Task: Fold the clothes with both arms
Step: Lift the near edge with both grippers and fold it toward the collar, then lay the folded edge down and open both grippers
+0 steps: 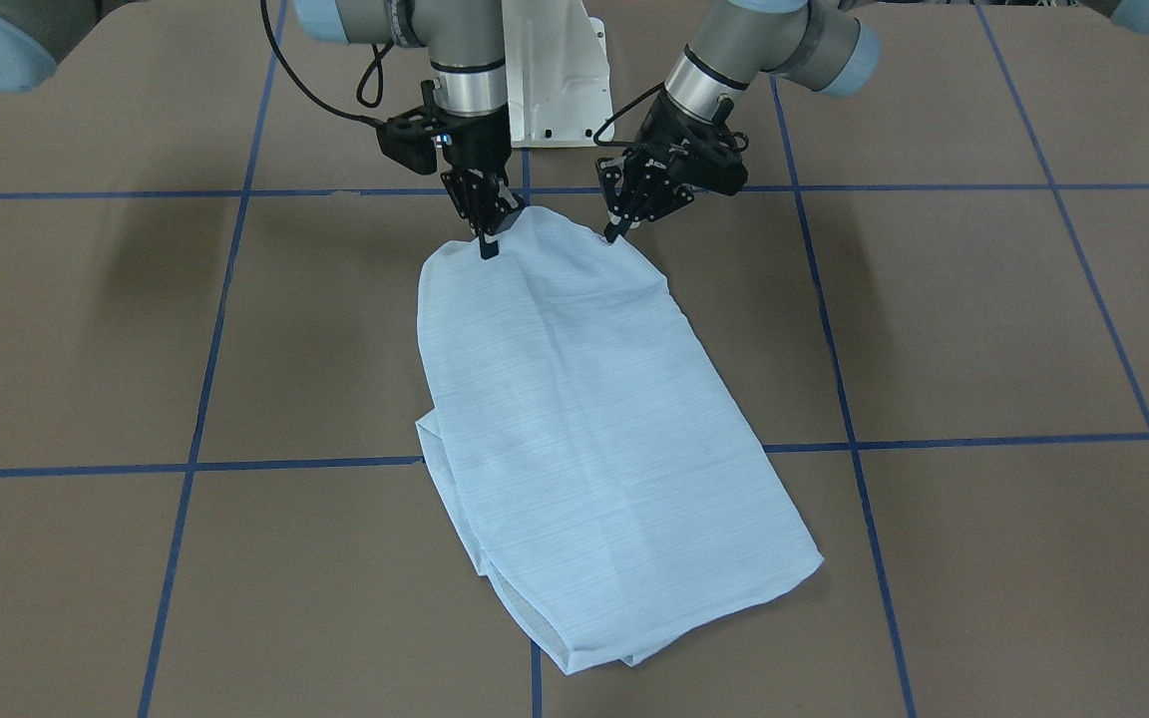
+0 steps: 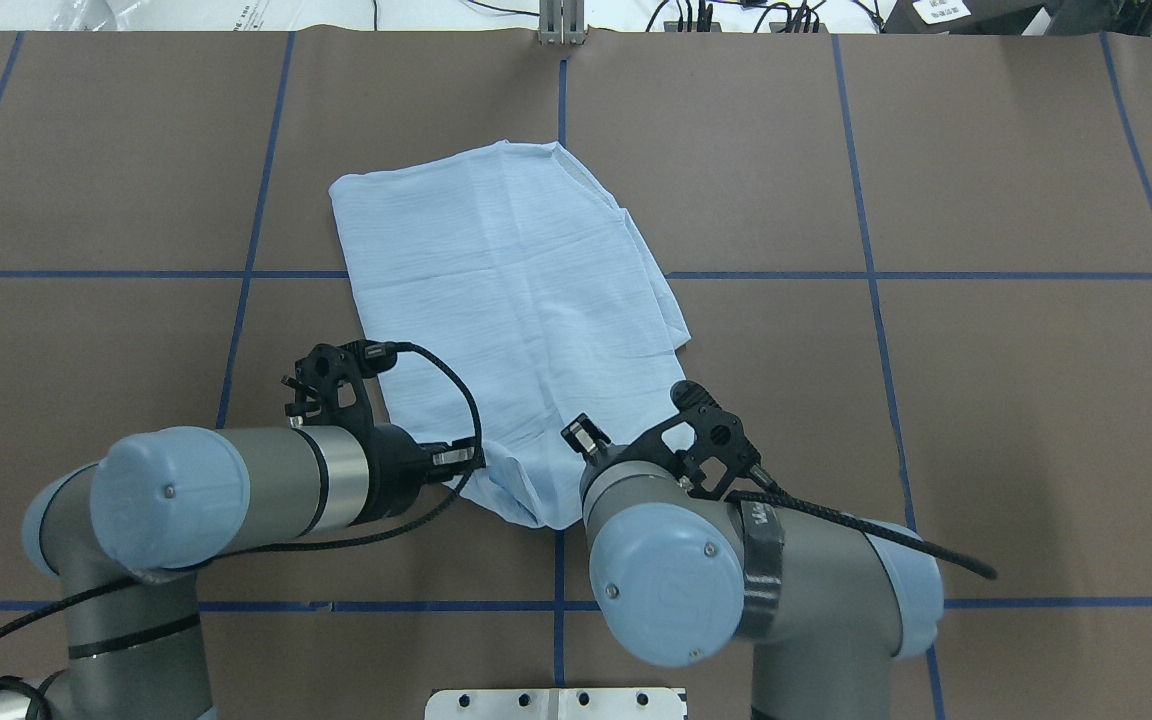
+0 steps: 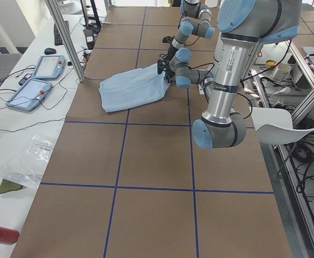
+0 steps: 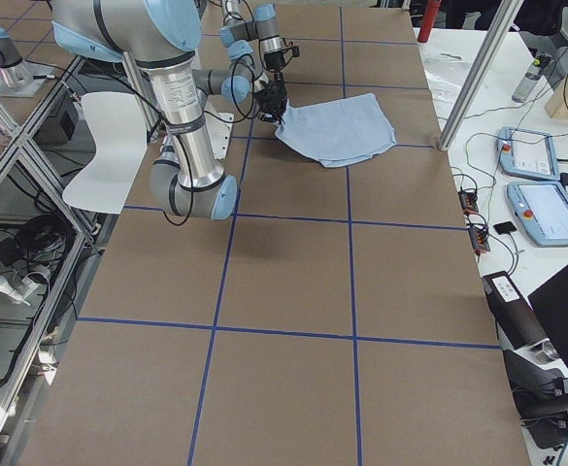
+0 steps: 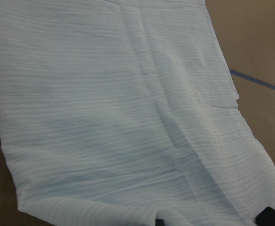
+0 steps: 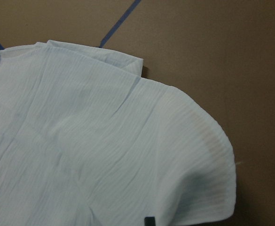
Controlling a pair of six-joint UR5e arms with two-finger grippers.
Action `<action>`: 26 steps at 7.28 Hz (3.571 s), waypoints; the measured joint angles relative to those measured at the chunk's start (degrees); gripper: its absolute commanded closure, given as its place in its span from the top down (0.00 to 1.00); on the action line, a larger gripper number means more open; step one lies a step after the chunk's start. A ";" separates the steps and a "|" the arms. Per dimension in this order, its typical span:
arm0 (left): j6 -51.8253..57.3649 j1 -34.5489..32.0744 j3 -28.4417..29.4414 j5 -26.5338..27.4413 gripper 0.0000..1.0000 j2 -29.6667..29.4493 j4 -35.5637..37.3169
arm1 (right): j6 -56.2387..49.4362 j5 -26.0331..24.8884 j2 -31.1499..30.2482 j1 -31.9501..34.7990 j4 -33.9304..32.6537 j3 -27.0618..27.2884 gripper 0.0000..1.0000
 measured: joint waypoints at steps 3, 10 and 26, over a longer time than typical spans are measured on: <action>-2.61 5.28 -9.18 0.12 0.00 -0.10 6.82 | 0.27 -1.52 -0.11 -2.87 -6.33 6.36 0.00; 6.55 -5.76 -8.56 -0.53 0.00 -4.07 17.55 | -8.65 -1.28 8.33 4.96 -6.55 -4.10 0.00; 26.63 -24.56 27.36 -0.53 0.11 -13.33 5.49 | -27.29 4.42 30.39 20.34 30.14 -57.73 0.00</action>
